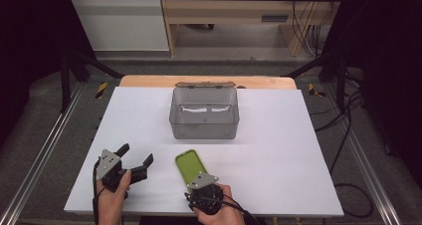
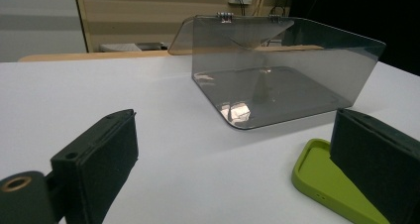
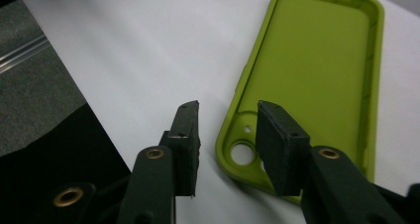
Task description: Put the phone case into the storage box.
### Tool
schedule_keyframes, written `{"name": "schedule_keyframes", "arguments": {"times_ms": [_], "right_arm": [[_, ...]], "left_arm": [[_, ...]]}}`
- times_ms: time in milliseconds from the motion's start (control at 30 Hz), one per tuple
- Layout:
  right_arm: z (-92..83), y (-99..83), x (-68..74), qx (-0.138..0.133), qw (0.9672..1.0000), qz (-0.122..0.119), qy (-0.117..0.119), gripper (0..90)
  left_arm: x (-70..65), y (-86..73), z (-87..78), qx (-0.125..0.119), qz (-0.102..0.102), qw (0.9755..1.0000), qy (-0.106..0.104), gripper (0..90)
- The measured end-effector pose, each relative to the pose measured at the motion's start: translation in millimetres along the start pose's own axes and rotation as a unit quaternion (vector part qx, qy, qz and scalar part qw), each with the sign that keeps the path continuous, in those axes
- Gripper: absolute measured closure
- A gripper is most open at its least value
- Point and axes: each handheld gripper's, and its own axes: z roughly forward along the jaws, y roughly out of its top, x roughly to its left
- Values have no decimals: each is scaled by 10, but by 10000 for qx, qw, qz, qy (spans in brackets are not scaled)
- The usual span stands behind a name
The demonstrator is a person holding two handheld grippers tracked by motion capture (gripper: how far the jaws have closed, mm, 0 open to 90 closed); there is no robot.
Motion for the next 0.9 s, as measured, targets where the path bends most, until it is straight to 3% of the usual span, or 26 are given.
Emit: {"name": "schedule_keyframes", "arguments": {"times_ms": [367, 467, 633, 900], "right_arm": [[52, -10, 47, 86, 9999, -76, -70, 725], [70, -33, 82, 149, 9994, -231, -202, 744], [71, -48, 90, 129, 9992, -278, -264, 785], [62, -44, 62, 141, 9996, -176, -185, 822]], "left_arm": [[-13, 1, 1, -9, 27, 10000, -26, 47], [-18, 2, 1, -19, 45, 10000, -47, 48], [-24, 3, 2, -15, 59, 10000, -57, 49], [-25, 9, -5, -39, 97, 9999, -85, 52]]}}
